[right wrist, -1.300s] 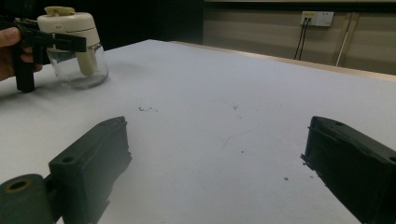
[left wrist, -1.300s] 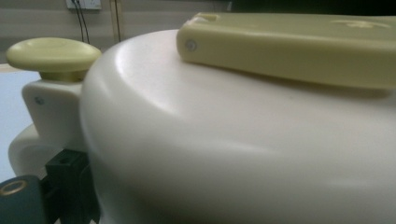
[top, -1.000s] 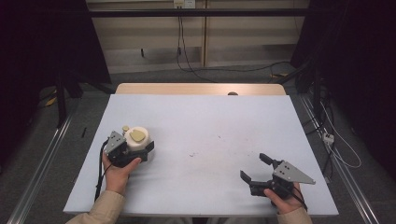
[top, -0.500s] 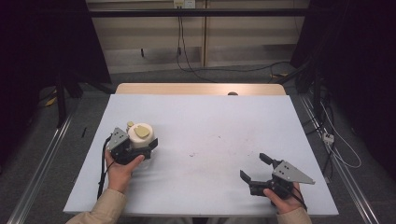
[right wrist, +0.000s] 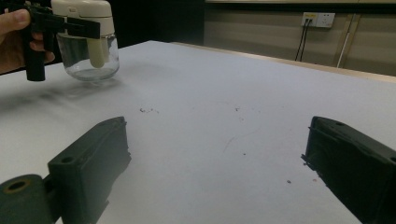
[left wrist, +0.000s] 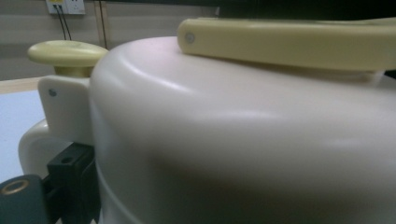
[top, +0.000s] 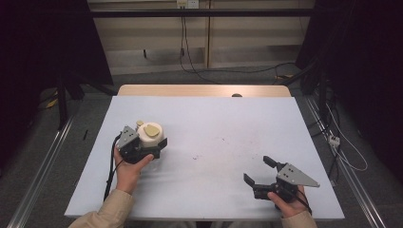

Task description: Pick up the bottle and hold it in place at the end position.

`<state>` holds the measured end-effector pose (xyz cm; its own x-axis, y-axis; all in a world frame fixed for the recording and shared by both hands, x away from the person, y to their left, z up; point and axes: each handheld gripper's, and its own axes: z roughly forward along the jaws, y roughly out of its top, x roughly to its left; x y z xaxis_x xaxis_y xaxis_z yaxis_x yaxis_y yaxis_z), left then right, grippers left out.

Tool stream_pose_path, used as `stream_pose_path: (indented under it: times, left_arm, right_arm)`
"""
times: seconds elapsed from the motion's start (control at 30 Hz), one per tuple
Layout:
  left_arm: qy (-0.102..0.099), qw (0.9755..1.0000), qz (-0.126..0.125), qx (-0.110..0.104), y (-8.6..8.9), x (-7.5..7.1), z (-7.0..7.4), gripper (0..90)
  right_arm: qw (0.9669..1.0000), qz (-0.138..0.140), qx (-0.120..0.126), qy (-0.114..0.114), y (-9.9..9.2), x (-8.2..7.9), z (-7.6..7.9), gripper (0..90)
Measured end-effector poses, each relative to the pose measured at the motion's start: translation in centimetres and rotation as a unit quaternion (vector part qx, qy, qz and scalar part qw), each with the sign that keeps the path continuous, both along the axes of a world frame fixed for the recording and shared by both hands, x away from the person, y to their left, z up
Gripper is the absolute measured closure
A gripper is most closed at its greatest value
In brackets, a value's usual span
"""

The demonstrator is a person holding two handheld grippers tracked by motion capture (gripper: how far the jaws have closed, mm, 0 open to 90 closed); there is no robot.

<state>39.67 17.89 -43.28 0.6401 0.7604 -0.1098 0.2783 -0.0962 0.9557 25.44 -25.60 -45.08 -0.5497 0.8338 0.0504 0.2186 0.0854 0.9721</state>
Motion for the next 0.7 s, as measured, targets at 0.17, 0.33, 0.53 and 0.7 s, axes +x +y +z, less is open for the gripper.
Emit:
stream_pose_path:
  times: [0.17,0.33,0.53,0.7]
  left_arm:
    - [0.001,1.0000,-0.002,-0.001,-0.4,0.3,0.1,5.9]
    - [0.001,1.0000,-0.003,-0.005,-0.6,0.5,0.2,5.9]
    - [0.005,1.0000,-0.005,-0.002,-1.1,0.8,0.2,5.9]
    - [0.005,0.9999,-0.009,-0.003,-1.5,1.0,0.3,5.9]
  right_arm:
    - [1.0000,-0.002,0.003,-0.004,-0.1,0.0,0.1,5.5]
    - [1.0000,-0.003,0.003,-0.006,-0.1,0.0,0.1,5.5]
    - [1.0000,-0.003,0.004,-0.005,-0.1,0.0,0.1,5.5]
    - [1.0000,-0.003,0.005,-0.005,-0.1,0.0,0.1,5.5]
